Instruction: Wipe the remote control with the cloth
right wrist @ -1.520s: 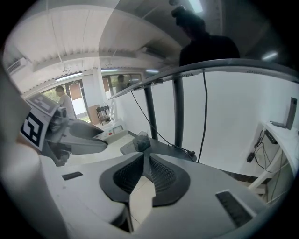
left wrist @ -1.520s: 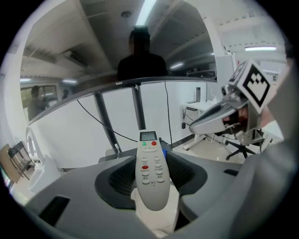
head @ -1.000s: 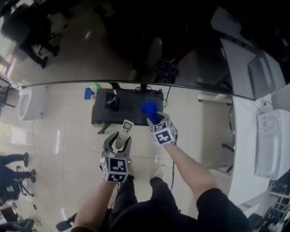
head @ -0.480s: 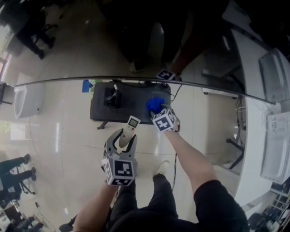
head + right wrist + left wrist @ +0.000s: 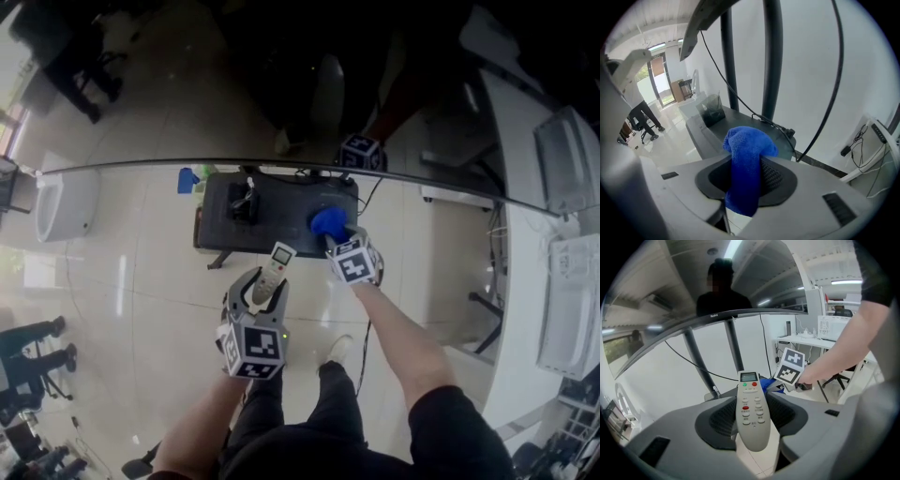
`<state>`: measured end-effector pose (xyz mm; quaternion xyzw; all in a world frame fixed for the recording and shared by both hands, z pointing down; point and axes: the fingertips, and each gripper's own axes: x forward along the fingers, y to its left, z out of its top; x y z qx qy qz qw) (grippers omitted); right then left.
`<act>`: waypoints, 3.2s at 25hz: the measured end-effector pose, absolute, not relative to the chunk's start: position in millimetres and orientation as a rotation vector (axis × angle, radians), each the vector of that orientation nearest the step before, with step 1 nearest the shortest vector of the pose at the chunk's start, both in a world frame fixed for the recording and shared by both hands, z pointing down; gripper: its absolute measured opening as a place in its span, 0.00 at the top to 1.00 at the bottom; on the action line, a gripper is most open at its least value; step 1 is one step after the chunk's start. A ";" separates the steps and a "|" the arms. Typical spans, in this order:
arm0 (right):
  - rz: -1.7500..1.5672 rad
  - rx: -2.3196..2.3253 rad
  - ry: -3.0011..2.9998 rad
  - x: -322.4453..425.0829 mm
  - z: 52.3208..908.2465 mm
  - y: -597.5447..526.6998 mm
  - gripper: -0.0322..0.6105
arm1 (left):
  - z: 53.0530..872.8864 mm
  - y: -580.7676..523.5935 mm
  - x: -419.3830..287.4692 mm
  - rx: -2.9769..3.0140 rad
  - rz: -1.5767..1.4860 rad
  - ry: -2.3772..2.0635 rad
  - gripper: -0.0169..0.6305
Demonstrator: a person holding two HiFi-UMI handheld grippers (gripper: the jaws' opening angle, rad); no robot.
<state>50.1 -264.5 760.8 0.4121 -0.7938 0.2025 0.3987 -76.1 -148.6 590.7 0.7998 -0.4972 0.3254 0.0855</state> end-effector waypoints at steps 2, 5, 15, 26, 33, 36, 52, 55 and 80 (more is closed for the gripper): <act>0.495 1.068 -2.069 49.9 723.3 -252.6 0.74 | 580.5 -144.6 -74.6 2.403 0.970 -1.483 0.66; 0.456 1.121 -2.174 48.6 655.4 -234.4 0.74 | 560.8 -140.5 -71.6 2.436 0.957 -1.493 0.66; 0.266 1.049 -2.478 18.5 460.1 -142.5 0.74 | 509.6 -123.4 -71.3 2.587 1.026 -1.496 0.66; -0.014 0.551 -2.430 -59.6 437.2 -66.3 0.74 | 475.7 -103.5 -45.8 2.830 1.296 -1.433 0.66; 0.005 0.454 -2.393 -63.7 430.8 -59.9 0.75 | 464.7 -93.1 -41.2 3.019 1.457 -1.405 0.66; -0.011 0.462 -2.379 -58.5 425.4 -60.3 0.76 | 457.2 -87.6 -37.3 3.081 1.462 -1.393 0.66; -0.176 0.708 -2.330 -10.9 399.4 -86.2 0.77 | 453.7 -83.1 -42.7 3.077 1.384 -1.414 0.66; -0.221 0.554 -2.361 -39.7 399.7 -61.0 0.77 | 450.5 -85.1 -42.5 3.077 1.394 -1.425 0.66; -0.124 0.840 -2.311 19.4 392.3 -93.3 0.77 | 448.0 -71.4 -39.7 3.116 1.385 -1.446 0.66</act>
